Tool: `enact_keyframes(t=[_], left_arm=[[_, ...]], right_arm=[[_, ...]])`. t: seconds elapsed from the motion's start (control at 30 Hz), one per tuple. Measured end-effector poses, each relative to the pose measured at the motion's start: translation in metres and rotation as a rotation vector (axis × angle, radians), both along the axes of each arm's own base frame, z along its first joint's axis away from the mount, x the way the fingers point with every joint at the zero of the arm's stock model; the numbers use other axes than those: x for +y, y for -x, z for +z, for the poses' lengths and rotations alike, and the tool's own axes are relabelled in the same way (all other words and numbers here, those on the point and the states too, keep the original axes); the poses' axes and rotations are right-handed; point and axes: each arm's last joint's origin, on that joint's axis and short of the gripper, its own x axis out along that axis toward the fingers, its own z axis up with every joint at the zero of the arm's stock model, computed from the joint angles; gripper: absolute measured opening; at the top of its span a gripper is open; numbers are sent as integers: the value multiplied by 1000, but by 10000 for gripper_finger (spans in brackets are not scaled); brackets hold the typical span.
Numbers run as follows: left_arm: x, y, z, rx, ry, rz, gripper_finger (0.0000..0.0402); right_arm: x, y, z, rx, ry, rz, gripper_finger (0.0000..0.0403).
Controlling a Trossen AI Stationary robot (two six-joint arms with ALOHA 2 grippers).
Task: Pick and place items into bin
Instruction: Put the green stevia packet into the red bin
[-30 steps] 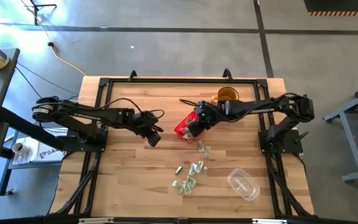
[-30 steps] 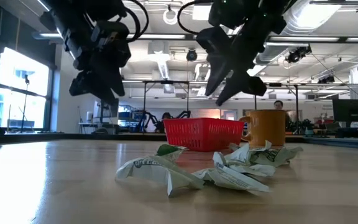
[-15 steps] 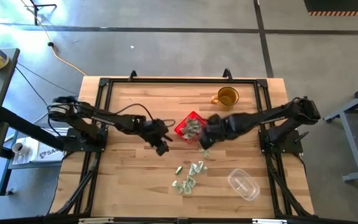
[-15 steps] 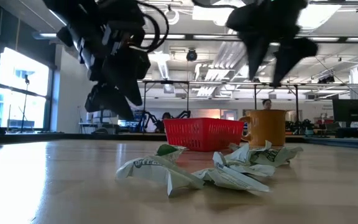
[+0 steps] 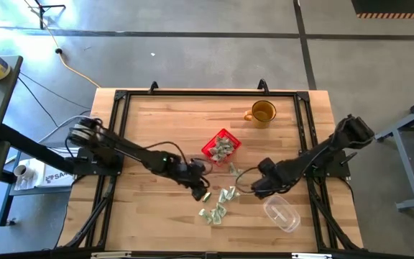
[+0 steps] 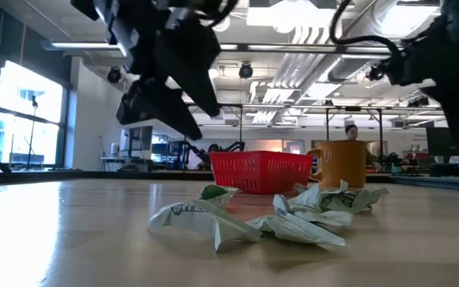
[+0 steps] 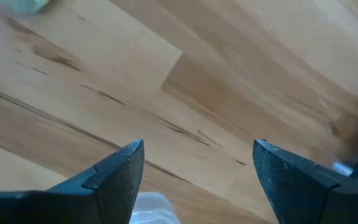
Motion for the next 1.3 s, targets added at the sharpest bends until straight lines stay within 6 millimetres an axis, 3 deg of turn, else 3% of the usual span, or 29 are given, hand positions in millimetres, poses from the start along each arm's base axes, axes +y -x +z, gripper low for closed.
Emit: enact_keyframes(t=[0.27, 0.47, 0.8, 1.3], left_arm=[[-24, -40, -32, 252, -44, 7, 209], [-29, -59, -34, 309, -50, 15, 209], [-34, -68, -20, 234, 27, 95, 209], [-41, -68, -50, 342, 42, 145, 201]], right_arm=[[4, 24, 10, -72, 81, 61, 291], [-7, 38, 19, -115, 131, 81, 291], [-17, 50, 25, -162, 179, 131, 291], [-18, 49, 25, -175, 215, 166, 291]])
